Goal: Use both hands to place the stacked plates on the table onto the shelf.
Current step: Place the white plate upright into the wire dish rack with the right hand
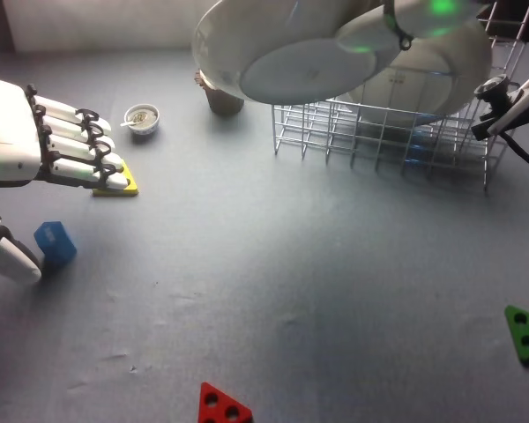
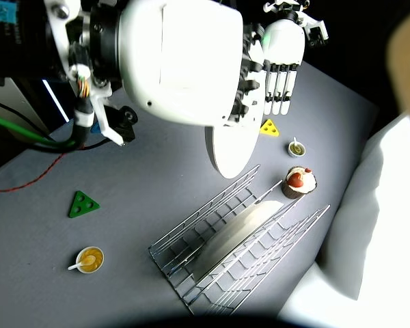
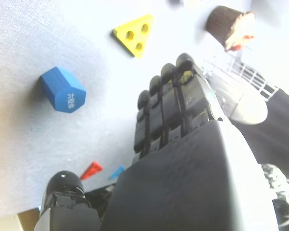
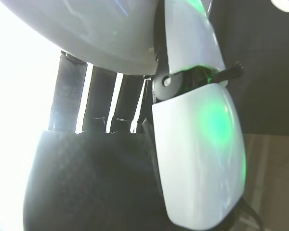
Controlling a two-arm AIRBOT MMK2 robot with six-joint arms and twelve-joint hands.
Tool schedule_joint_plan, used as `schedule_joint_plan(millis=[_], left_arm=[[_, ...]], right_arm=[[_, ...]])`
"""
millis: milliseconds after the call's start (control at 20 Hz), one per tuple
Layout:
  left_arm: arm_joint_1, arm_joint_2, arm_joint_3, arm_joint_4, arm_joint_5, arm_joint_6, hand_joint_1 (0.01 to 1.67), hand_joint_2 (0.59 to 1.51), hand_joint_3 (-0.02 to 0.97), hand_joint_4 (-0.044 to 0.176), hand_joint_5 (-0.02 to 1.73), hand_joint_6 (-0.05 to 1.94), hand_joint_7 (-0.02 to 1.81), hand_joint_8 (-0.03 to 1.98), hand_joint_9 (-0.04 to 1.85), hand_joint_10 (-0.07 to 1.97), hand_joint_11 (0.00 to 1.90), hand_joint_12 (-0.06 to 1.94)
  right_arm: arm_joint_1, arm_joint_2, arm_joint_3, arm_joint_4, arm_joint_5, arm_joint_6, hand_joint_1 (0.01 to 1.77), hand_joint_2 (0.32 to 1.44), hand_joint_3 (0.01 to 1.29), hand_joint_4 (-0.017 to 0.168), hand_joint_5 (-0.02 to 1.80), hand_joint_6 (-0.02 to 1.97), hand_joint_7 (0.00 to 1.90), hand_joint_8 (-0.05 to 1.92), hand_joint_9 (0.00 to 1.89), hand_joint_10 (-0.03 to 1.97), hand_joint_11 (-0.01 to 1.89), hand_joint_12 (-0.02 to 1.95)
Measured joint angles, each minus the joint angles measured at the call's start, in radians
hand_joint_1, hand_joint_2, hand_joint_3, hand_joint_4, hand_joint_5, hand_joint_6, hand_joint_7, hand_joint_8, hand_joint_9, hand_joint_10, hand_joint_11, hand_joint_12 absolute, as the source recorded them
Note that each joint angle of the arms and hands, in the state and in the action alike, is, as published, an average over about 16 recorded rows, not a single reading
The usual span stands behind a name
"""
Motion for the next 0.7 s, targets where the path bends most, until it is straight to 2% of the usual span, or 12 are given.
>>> schedule_joint_plan(millis=[300,700], left_arm=[[-0.002,-0.002,0.0,0.002,0.001,0.0,0.02,0.976,-0.001,0.0,0.16,0.02,0.19,0.01,0.19,0.01,0.16,0.01],[-0.003,-0.006,0.0,0.002,0.003,0.004,0.01,0.976,-0.001,0.0,0.15,0.02,0.19,0.01,0.19,0.01,0.16,0.01]], right_arm=[[0.015,-0.001,0.065,0.051,-0.035,0.075,1.47,0.97,0.01,-0.009,0.97,0.8,1.21,0.37,1.16,0.66,1.06,0.96],[0.022,-0.005,0.124,0.119,-0.056,0.085,1.46,0.97,0.01,-0.009,0.97,0.77,1.24,0.31,1.18,0.6,1.07,0.97]])
